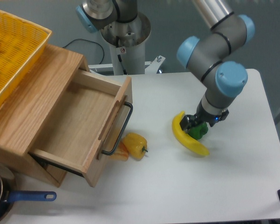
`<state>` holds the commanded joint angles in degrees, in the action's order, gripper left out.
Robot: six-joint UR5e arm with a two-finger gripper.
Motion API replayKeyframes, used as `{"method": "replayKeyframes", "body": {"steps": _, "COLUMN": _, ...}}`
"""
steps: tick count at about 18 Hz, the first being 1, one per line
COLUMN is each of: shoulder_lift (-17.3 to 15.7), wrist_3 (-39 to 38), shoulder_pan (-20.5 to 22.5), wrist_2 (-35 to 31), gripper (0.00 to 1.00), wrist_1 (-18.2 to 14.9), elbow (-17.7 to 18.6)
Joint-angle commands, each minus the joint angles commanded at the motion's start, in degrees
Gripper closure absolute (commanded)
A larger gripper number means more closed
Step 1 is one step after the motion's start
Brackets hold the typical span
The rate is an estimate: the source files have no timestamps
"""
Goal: Pick up the banana
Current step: 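Lower the gripper onto the banana's middle and close the fingers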
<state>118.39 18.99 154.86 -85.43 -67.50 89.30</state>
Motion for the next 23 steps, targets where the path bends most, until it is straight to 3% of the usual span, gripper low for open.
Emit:
{"method": "replayKeyframes", "body": {"steps": 6, "shoulder_lift": 0.88, "wrist_3": -0.54, "shoulder_pan": 0.0, "wrist_2": 1.41, "gripper": 0.0, "wrist_1": 0.35, "elbow": 0.61}}
{"method": "replayKeyframes", "body": {"steps": 8, "shoulder_lift": 2.19, "wrist_3": -0.45, "shoulder_pan": 0.09, "wrist_2": 2.28, "gripper": 0.0, "wrist_1": 2.45, "elbow": 0.18}}
{"method": "replayKeyframes", "body": {"steps": 16, "shoulder_lift": 3.43, "wrist_3": -0.62, "shoulder_pan": 0.26, "wrist_2": 2.29, "gripper": 0.0, "wrist_1": 4.39, "elbow": 0.61}}
{"method": "replayKeyframes", "body": {"steps": 23, "shoulder_lift": 4.13, "wrist_3": -1.94, "shoulder_pan": -0.17, "wrist_2": 2.2, "gripper": 0.0, "wrist_1": 4.66, "elbow": 0.88}}
